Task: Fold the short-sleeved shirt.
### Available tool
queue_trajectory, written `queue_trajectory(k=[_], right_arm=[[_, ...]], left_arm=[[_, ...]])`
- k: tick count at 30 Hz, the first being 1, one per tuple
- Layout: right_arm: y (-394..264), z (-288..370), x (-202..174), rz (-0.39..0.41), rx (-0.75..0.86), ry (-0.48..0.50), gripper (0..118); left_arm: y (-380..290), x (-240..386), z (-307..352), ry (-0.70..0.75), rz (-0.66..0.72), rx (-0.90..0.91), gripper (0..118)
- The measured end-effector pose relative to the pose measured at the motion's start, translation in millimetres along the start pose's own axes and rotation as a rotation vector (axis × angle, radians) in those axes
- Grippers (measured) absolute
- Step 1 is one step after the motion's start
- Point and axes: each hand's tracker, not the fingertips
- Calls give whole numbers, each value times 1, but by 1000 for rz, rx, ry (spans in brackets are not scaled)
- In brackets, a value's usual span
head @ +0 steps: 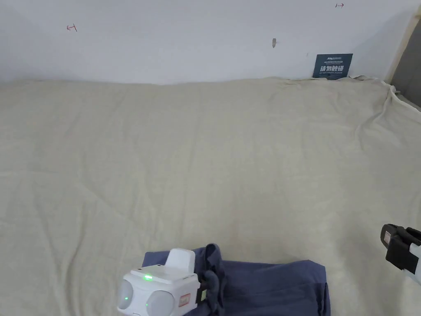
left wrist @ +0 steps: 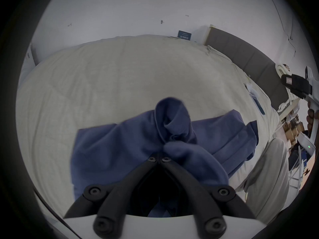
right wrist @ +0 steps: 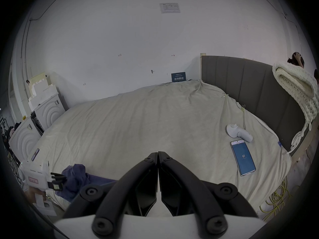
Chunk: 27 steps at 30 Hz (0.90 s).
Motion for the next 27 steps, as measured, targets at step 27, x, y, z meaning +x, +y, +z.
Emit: queue_trajectory(k=[27], right_arm=[[4,7,1,-8,8,-10,1]], left_arm=[[-11,48,9,-52,-105,24,0]])
